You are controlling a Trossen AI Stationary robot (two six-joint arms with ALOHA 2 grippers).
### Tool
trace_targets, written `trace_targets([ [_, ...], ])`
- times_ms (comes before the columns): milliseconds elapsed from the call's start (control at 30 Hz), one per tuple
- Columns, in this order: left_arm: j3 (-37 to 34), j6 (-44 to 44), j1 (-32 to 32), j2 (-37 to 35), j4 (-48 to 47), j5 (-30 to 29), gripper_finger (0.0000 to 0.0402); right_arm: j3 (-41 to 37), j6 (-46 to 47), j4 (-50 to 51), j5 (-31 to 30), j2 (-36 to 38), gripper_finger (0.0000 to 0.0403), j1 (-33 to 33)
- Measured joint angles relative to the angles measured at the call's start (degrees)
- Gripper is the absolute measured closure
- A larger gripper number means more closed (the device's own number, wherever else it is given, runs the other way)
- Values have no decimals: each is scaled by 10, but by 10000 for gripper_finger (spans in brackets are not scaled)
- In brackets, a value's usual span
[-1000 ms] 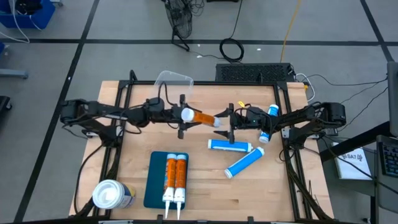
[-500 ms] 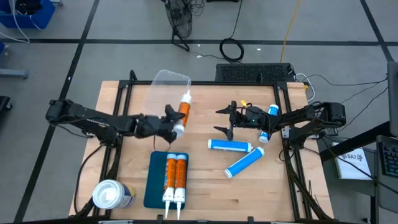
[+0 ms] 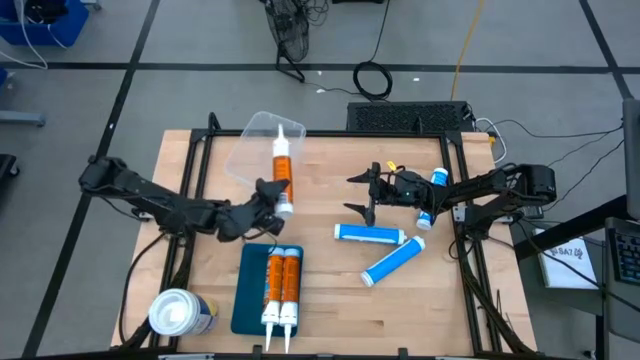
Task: Pick & place silicon tubes, Sealant and Lysol wipes
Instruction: Put the orange sealant into the blue bin
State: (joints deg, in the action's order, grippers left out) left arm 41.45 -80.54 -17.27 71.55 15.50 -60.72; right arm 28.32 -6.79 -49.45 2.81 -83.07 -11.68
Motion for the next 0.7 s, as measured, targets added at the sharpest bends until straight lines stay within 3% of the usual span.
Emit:
trace_targets([
  [100,0,-48,-38,-12,28,-64,195,0,0,0,0,0,57,0],
  [433,3,63,-143,-39,27,-87,195,0,-2,0,0,0,57,-7],
  [533,3,145,-151,-39,27,-104,195,0,0,0,0,0,57,-7],
  [700,3,406,-141,-39,32,-164,195,0,9,0,0,0,57,-7],
])
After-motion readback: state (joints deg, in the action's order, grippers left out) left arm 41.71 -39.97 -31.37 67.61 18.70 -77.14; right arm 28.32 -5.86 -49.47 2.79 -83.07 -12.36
